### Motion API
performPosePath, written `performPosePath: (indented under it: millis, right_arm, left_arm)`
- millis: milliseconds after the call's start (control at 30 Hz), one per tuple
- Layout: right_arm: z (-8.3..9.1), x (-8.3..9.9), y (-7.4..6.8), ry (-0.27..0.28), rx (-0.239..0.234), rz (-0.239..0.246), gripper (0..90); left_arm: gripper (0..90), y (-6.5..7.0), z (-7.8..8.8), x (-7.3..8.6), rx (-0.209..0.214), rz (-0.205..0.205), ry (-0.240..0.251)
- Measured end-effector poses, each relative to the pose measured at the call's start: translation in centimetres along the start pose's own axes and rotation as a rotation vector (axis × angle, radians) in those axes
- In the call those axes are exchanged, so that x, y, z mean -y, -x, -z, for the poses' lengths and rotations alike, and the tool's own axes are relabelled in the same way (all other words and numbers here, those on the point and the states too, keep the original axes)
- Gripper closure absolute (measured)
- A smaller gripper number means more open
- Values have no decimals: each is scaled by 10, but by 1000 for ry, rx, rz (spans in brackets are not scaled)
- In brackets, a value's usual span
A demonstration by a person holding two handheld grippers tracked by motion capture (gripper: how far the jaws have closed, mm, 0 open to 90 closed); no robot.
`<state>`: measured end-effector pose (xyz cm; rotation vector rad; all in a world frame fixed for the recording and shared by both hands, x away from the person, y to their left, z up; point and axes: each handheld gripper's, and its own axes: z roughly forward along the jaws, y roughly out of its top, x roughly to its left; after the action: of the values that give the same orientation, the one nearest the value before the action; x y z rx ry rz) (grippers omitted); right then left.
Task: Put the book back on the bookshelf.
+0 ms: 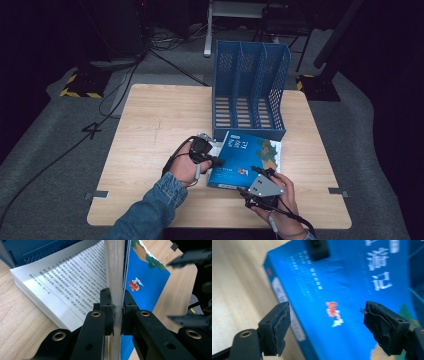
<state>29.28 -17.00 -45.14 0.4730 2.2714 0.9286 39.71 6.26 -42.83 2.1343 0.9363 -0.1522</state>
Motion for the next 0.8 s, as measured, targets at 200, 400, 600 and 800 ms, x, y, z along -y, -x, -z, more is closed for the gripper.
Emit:
performPosePath:
  millis: [200, 400, 600, 800]
  right_arm:
    - [-12, 2, -9, -38, -27, 57, 224]
    - [-25, 7, -14, -77, -21, 103, 224]
    - [-36, 12, -17, -95, 23, 157, 174]
    - [-43, 17, -16, -105, 85, 203, 142]
  left_arm:
    - [830, 1, 1, 0, 2, 3, 2]
    - [828, 0, 2, 0, 28, 24, 3]
    - [826, 1, 2, 0, 56, 39, 1]
    - [826, 2, 2, -1, 69, 44, 1]
